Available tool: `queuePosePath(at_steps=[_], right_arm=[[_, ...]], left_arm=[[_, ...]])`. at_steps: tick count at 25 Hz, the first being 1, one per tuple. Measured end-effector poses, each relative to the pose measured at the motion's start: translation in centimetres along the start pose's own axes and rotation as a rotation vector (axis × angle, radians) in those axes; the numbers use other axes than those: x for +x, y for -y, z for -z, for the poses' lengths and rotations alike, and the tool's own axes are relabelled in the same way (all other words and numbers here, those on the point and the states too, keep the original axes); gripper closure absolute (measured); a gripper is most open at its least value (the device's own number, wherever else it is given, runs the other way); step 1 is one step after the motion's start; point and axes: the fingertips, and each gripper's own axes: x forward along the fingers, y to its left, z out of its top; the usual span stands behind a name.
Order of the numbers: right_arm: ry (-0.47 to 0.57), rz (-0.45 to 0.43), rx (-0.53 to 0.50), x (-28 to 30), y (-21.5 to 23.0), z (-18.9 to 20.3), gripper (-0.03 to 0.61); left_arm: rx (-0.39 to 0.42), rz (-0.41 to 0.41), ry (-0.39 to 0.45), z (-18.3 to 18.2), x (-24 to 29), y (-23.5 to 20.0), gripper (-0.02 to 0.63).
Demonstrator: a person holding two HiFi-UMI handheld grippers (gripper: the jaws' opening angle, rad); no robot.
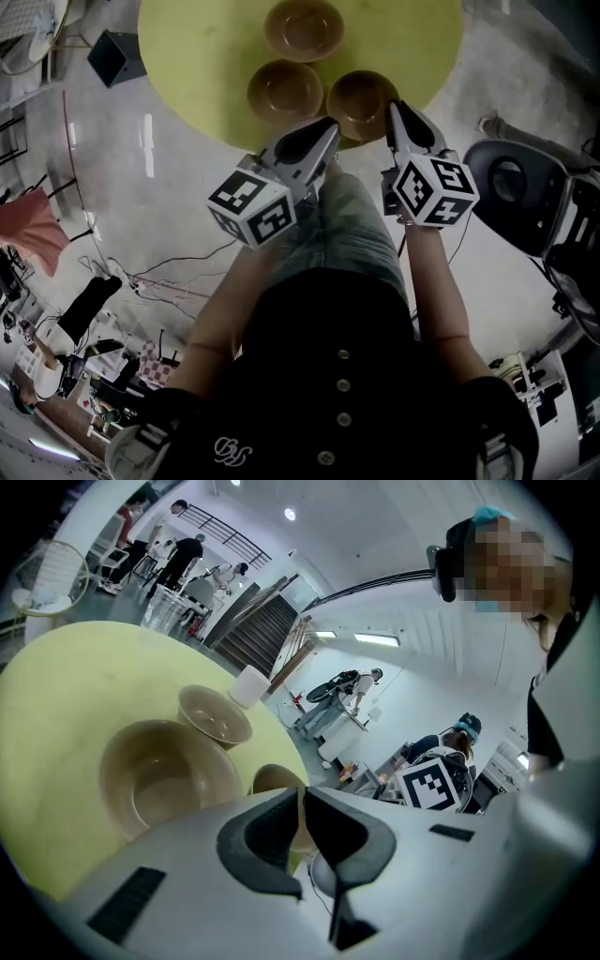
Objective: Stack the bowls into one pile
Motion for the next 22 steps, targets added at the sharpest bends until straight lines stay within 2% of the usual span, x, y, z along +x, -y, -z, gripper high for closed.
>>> queuePosePath(at_steps=[5,10,22], right_arm=[[-0.009,-0.016,-0.008,-0.6,0.3,0.4,0.561],[-0.011,-0.056,0.002,-1.0,-0.4,2.3,0.561],[0.028,-0.083,-0.02,-1.2,-3.2,-2.5,0.561]], left_arm=[[0.009,-0.014,0.033,-0.3,-0.5,1.1,0.581],[0.021,-0.024,0.048,1.1,-2.0,0.7,0.581],[0.022,0.004,0.087,-3.3,-3.0,-0.1,0.581]])
